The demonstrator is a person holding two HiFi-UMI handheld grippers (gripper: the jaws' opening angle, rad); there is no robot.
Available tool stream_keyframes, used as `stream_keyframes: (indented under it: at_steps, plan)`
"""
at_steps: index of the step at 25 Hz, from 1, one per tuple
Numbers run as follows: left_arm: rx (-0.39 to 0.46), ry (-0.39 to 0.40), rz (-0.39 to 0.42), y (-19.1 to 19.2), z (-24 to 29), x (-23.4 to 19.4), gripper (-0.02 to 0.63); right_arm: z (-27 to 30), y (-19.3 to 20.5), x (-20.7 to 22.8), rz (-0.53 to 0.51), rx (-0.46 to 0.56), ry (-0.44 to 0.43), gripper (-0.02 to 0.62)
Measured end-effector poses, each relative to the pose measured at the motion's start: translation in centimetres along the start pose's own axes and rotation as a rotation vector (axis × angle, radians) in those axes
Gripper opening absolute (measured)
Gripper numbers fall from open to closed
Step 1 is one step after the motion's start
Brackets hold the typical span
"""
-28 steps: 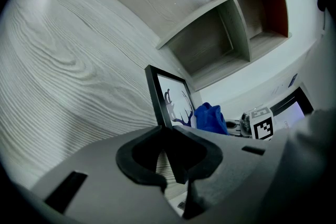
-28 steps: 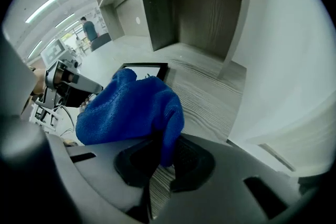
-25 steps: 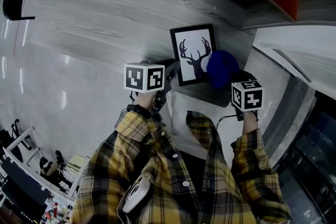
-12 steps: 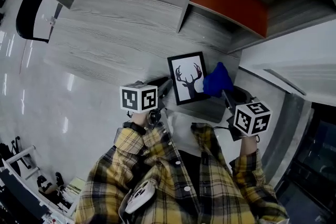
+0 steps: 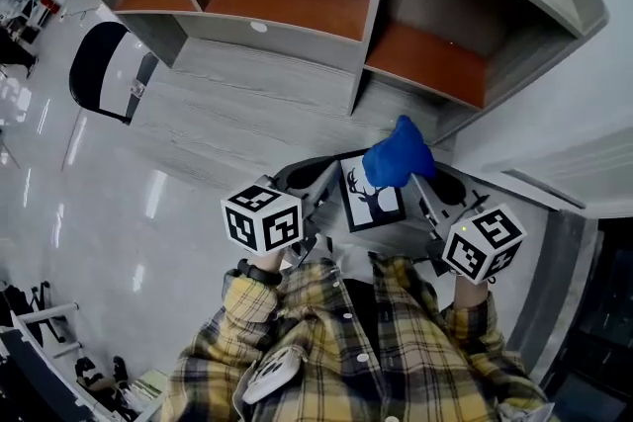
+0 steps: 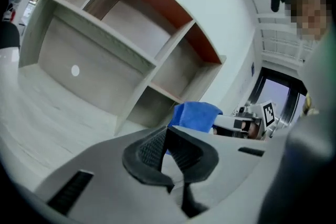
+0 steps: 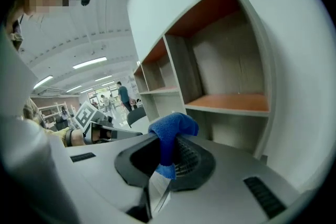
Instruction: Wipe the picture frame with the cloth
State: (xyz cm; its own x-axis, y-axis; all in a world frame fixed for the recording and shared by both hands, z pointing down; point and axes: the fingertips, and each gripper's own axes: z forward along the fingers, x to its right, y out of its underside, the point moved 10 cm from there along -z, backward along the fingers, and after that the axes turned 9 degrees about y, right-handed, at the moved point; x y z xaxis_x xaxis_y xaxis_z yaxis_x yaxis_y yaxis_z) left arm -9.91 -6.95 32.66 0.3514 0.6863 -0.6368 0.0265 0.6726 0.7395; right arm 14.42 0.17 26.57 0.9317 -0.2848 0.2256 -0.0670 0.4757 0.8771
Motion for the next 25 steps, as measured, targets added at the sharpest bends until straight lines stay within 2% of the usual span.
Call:
stream_keyframes:
  at_steps: [5,8,12,18,25]
  plan:
    - [0.069,0.050,0.122,-3.6,-1.5,3.5,0.005,-0.5,-3.2,-2.7,-0.058,0.152,-0.047,0.040]
    - [0.087,0.077,0.196,-4.9,-2.5,5.0,0.005,-0.9,-4.4,-4.0,-0.089,0.197,-0.063,0.040]
    - [0.105,0.079,0.250,-5.8,-3.4,6.2,0.005,-1.2,-5.1,-5.4,-0.124,0.227,-0.088,0.040]
    - [0.130,0.082,0.251,-5.8,-3.5,7.2,0.005,-2.2,-4.9,-5.8,-0.128,0.226,-0.103,0.040]
    - [0.125,0.090,0.230,-5.6,-3.7,6.4,0.005,-1.6,-4.6,-6.2,-0.145,0.198,-0.094,0.040]
